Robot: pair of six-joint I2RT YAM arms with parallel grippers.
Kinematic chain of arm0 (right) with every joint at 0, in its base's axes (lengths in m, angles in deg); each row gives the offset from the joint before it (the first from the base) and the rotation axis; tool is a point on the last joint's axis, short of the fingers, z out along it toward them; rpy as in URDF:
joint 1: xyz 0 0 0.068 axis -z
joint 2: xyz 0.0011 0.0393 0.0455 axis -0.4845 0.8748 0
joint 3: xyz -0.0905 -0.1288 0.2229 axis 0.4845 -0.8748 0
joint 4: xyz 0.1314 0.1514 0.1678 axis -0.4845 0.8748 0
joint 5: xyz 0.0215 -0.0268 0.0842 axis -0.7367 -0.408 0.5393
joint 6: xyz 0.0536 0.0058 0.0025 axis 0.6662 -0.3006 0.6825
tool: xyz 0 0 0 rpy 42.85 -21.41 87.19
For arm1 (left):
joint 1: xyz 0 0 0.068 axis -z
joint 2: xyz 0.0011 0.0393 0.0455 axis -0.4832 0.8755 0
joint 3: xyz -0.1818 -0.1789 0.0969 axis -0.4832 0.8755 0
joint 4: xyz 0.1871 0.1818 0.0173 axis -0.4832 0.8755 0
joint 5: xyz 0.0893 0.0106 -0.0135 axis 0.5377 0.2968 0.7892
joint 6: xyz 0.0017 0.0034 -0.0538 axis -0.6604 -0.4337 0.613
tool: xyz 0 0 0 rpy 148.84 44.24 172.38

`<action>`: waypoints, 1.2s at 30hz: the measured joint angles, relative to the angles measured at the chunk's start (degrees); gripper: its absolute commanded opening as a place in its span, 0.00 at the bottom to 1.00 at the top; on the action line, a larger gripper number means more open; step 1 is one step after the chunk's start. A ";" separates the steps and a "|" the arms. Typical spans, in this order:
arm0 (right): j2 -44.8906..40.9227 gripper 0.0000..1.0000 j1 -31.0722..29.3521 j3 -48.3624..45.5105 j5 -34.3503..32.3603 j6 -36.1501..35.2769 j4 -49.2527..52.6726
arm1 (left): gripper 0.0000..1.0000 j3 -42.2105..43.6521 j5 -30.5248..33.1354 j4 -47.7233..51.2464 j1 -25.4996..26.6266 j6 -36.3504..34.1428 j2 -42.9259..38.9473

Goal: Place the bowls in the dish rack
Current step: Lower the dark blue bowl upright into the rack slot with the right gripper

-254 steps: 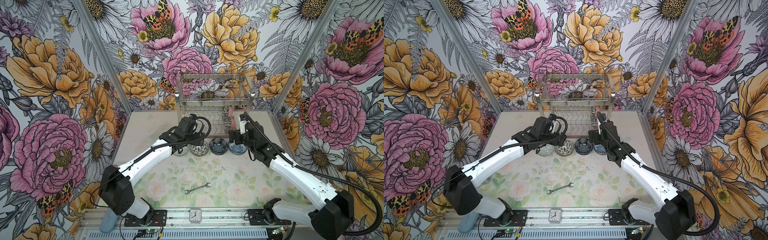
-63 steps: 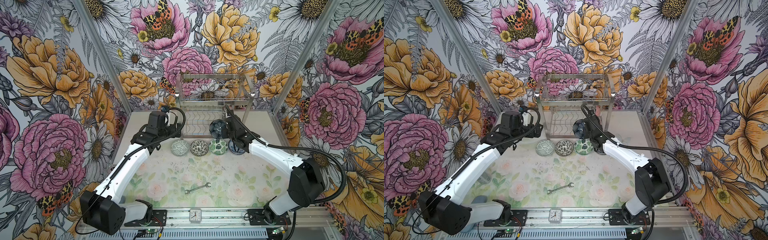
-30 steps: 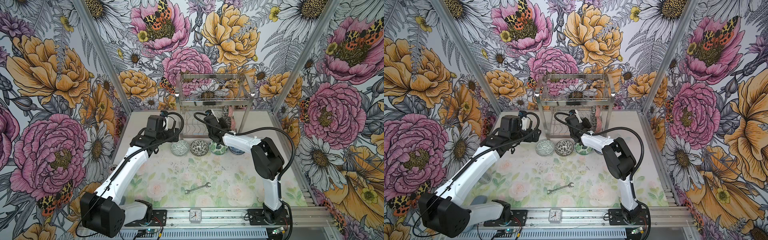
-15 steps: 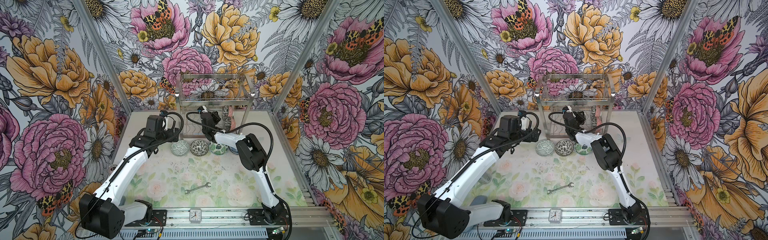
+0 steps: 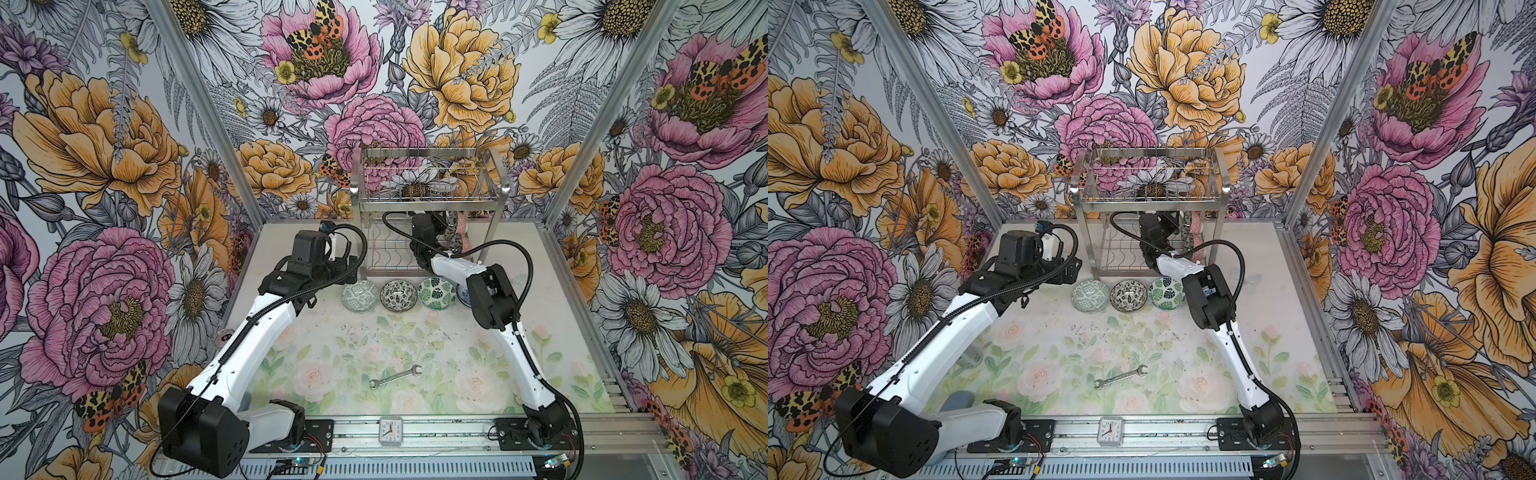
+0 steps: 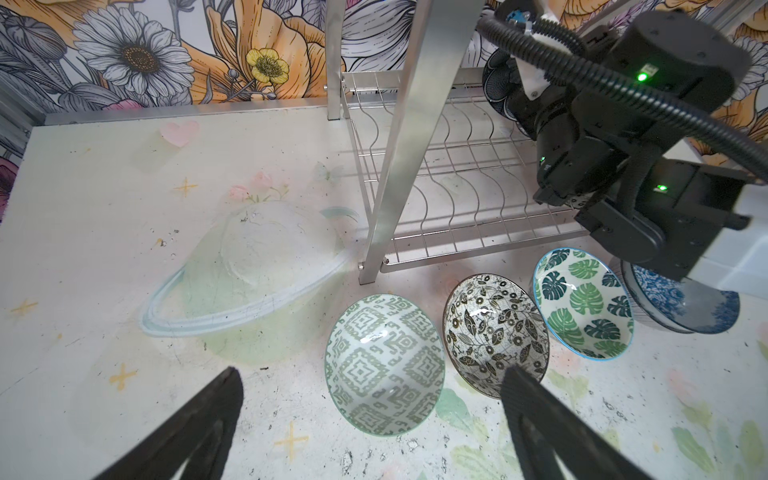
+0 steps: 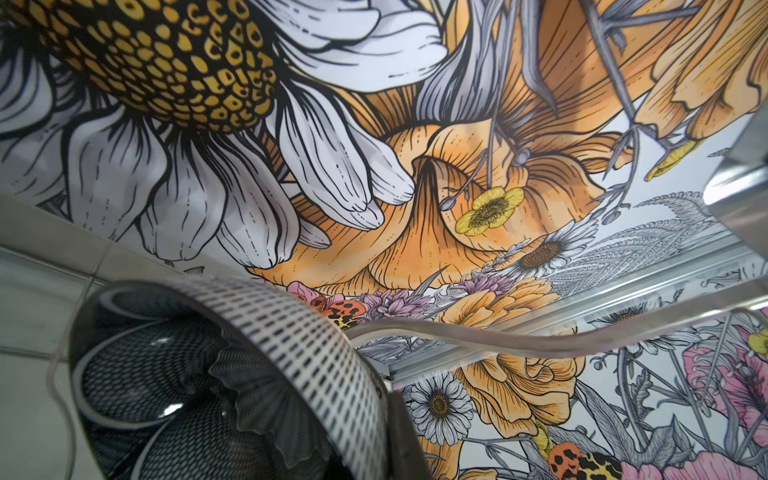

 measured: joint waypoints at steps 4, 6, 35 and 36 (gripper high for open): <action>1.79 0.00 0.22 2.25 -0.20 -0.02 0.79 | 0.99 0.00 0.00 -0.02 0.00 0.00 0.00; 2.34 0.00 0.22 3.28 -0.15 0.57 2.03 | 0.99 0.00 0.00 -0.02 0.00 0.00 0.00; 5.51 0.20 0.35 10.01 -0.66 12.61 14.25 | 0.99 0.00 0.00 0.00 0.00 0.00 0.00; 5.33 0.21 0.35 9.86 -0.59 13.16 14.82 | 0.99 0.00 0.00 0.00 0.00 0.00 0.00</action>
